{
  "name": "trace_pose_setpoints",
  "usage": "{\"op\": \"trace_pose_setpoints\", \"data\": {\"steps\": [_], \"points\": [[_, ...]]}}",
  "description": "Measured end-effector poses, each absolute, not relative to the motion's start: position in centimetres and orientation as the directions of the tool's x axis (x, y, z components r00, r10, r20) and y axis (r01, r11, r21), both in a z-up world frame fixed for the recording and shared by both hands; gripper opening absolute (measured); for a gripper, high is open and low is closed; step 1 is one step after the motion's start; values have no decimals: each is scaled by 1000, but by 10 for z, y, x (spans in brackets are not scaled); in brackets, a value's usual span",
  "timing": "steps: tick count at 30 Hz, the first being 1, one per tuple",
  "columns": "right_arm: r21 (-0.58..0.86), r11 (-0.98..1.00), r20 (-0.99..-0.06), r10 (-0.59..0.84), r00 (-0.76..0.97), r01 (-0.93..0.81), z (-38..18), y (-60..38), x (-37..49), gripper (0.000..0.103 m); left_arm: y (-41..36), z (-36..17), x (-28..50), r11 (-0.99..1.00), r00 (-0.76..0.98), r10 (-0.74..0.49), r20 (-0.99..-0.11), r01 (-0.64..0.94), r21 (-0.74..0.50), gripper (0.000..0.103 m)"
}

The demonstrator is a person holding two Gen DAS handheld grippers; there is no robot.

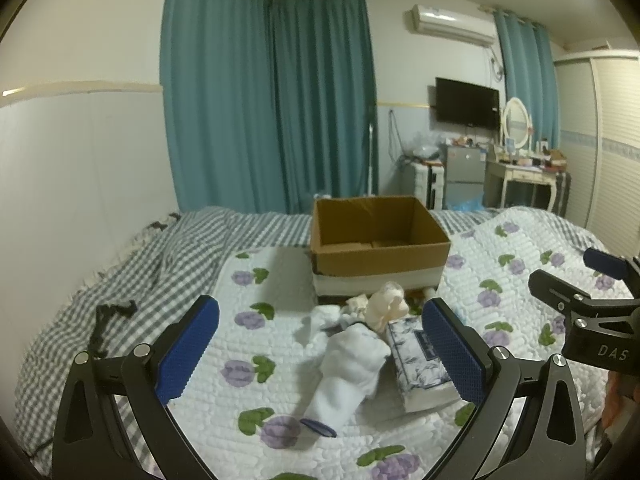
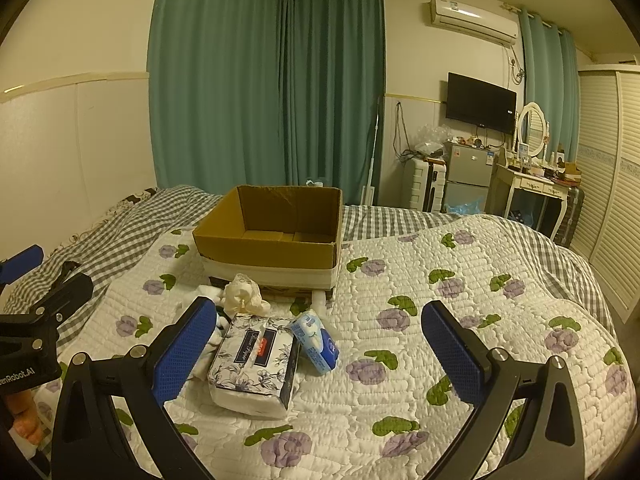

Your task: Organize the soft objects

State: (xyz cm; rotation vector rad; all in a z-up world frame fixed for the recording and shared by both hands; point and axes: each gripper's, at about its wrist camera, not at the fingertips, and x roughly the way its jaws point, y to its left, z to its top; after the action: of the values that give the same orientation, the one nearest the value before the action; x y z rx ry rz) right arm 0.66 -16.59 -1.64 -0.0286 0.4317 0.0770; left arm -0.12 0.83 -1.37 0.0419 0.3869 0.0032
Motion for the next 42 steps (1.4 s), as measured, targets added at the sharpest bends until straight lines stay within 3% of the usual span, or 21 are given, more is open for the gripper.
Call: {"op": "trace_pose_setpoints", "data": {"steps": [42], "points": [[-22, 996, -419, 68, 905, -85, -10, -159, 8, 103, 9, -9, -2, 999, 926, 12, -377, 8, 51, 103]]}}
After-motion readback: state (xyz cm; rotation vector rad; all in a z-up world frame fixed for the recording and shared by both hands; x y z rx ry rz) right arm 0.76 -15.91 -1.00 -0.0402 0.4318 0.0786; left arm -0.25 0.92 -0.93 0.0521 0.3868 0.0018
